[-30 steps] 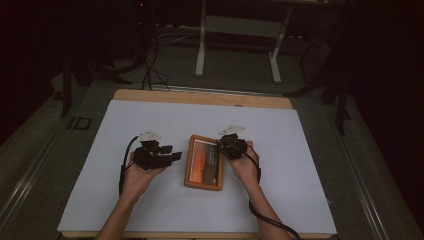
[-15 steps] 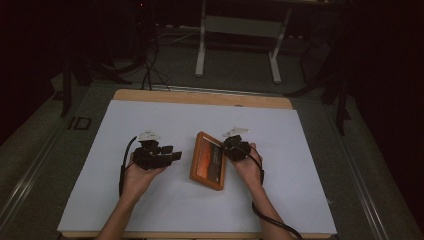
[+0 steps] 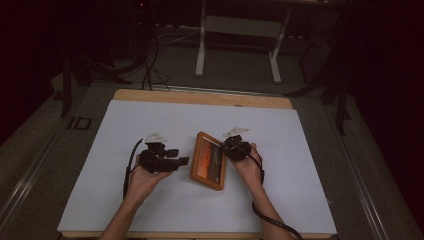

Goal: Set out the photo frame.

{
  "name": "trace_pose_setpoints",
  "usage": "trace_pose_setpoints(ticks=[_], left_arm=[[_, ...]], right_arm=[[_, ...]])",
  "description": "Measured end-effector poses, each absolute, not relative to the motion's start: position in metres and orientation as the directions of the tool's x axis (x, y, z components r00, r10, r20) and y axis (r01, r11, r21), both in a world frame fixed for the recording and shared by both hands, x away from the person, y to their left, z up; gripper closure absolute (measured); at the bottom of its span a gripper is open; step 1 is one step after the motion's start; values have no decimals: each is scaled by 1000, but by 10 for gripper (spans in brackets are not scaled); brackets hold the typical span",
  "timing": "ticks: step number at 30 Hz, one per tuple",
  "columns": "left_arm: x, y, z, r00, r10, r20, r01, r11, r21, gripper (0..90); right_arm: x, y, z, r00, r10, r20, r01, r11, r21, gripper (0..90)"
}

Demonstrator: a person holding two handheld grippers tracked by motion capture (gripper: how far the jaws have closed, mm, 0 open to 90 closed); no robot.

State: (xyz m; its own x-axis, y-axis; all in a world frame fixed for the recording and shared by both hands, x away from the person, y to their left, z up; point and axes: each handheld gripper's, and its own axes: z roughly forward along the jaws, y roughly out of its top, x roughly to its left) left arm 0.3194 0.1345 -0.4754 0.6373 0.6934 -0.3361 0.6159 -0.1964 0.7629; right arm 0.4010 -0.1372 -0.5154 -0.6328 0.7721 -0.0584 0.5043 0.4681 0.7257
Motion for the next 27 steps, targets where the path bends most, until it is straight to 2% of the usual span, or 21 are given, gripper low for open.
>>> trace_pose_setpoints(ticks=[18,22,27], left_arm=[[312,97,-492,644,691,-330,650,-265,712,261],[312,92,-498,651,674,-350,659,-272,702,274],[313,86,-506,651,635,-415,682,-250,688,390]], right_arm=[[400,-138,-517,-632,772,-61,497,465,733,898],[400,-138,-517,-631,773,-59,497,461,735,898],[399,-138,-517,-629,775,-60,495,459,738,897]])
